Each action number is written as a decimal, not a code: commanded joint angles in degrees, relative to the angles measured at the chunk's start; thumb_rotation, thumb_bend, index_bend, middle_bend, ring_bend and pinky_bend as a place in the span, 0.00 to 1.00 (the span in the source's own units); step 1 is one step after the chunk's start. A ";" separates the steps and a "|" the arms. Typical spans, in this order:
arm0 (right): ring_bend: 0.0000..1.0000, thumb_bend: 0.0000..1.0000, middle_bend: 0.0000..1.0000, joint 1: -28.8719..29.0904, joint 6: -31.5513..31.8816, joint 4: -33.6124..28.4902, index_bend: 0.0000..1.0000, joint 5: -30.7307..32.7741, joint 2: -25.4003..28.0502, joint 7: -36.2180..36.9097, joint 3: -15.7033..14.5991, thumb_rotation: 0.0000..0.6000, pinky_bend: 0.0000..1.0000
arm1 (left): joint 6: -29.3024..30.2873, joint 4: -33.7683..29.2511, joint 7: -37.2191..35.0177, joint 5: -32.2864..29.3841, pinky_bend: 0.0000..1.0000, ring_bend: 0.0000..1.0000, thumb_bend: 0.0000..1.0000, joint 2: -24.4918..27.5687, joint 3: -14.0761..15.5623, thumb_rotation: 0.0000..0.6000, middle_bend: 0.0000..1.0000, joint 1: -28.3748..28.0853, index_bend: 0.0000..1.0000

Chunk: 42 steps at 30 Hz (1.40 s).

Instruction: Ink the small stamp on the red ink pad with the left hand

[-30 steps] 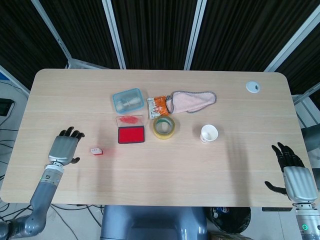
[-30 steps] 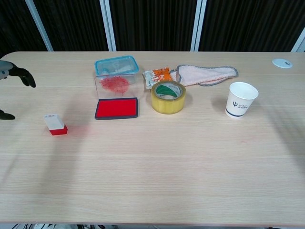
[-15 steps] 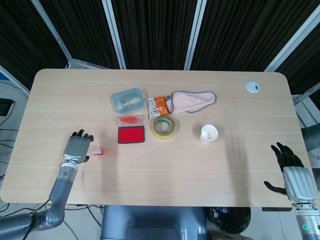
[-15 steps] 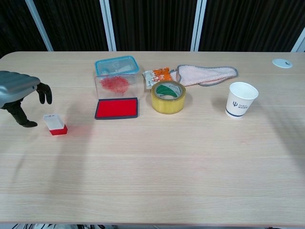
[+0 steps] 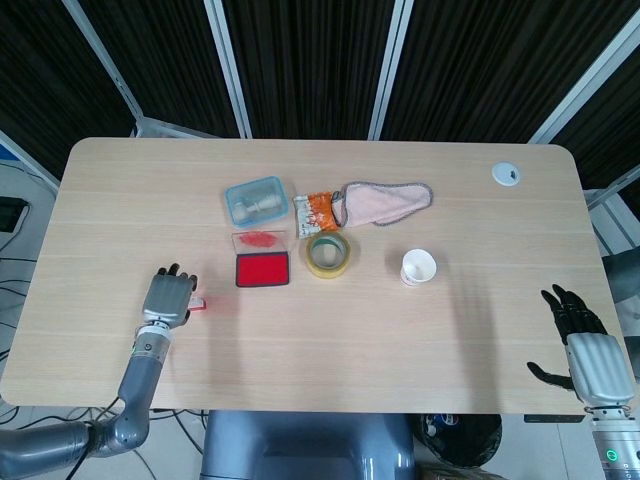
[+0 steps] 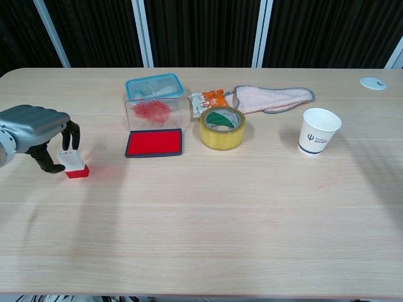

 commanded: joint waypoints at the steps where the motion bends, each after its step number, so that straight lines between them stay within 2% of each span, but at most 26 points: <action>1: 0.00 0.22 0.00 0.01 -0.01 0.00 0.02 -0.03 0.04 0.15 -0.02 1.00 0.19 | -0.06 0.67 -0.16 -0.30 0.26 0.16 0.29 -0.61 0.14 1.00 0.42 -0.29 0.43; 26: 0.00 0.22 0.00 0.00 0.09 -0.01 0.02 -0.27 0.04 0.62 -0.16 1.00 0.19 | 0.38 3.40 -3.09 0.96 0.27 0.20 0.32 -2.49 1.54 1.00 0.51 -0.86 0.51; 30: 0.00 0.22 0.00 -0.01 0.05 -0.04 0.02 -0.24 0.05 0.76 -0.19 1.00 0.19 | 0.34 3.76 -3.41 1.26 0.28 0.21 0.36 -2.70 1.67 1.00 0.53 -0.96 0.53; 35: 0.00 0.22 0.00 -0.01 0.04 -0.14 0.02 -0.19 0.08 0.89 -0.17 1.00 0.19 | 0.69 4.45 -4.04 2.14 0.29 0.24 0.46 -3.26 1.94 1.00 0.57 -0.96 0.58; 40: 0.00 0.22 0.00 -0.03 0.02 -0.17 0.02 -0.15 0.09 0.97 -0.19 1.00 0.19 | 1.38 4.75 -4.68 3.46 0.31 0.26 0.48 -3.42 2.15 1.00 0.61 -0.87 0.61; 42: 0.00 0.22 0.00 -0.03 -0.01 -0.21 0.02 -0.09 0.09 1.03 -0.18 1.00 0.19 | 1.81 4.62 -5.02 4.48 0.35 0.29 0.49 -3.21 2.27 1.00 0.63 -0.86 0.62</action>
